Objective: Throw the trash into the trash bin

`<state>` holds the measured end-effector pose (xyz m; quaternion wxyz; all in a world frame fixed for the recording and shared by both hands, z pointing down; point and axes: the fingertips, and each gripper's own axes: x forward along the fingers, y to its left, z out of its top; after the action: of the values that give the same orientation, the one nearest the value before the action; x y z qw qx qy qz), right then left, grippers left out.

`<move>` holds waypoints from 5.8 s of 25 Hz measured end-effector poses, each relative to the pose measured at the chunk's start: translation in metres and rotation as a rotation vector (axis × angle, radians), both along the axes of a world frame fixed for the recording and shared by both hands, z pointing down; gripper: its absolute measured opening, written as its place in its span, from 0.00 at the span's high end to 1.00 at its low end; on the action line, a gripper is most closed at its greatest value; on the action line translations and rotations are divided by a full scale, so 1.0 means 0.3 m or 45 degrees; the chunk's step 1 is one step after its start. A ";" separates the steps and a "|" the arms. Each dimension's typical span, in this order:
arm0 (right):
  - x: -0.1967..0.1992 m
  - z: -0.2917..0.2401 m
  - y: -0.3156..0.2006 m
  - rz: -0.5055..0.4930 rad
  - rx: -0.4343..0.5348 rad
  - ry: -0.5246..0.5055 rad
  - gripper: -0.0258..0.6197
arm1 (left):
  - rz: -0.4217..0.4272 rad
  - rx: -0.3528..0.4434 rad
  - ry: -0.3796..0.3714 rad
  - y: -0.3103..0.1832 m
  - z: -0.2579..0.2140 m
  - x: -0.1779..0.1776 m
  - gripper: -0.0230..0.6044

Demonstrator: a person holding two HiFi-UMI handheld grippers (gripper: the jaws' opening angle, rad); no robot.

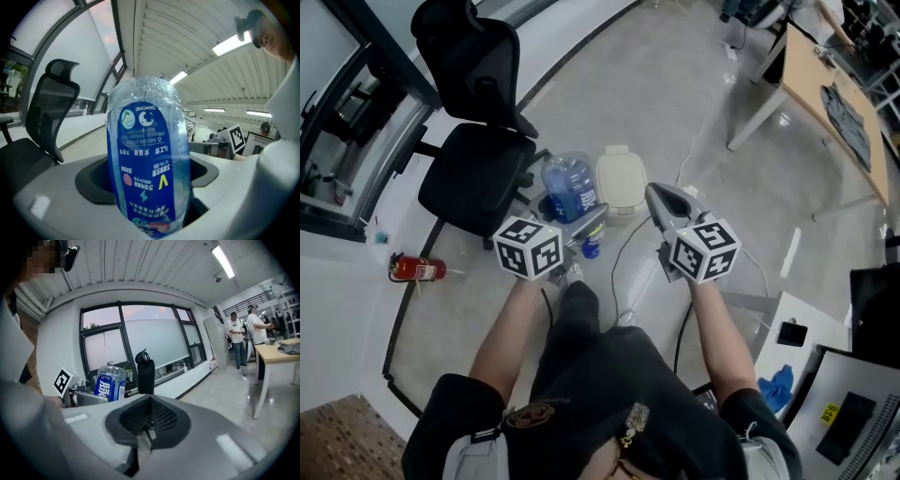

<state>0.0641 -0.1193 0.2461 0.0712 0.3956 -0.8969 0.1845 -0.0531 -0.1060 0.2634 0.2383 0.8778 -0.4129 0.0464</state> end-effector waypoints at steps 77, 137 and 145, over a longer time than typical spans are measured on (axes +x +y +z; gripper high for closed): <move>0.220 1.566 -0.431 0.081 -0.680 0.410 0.96 | 0.216 -0.201 -0.216 -0.854 1.384 0.386 0.27; 0.106 1.349 -0.686 0.126 -0.636 0.372 0.96 | 0.056 -0.192 -0.557 -1.298 1.114 -0.013 0.95; 0.150 1.332 -0.666 0.168 -0.634 0.363 0.96 | 0.252 -0.228 -0.487 -1.210 1.072 0.097 0.95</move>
<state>0.1092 -0.3191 0.6457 0.2794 0.4453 -0.7773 0.3457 -0.0240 -0.4688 0.5849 0.2270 0.8645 -0.3567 0.2717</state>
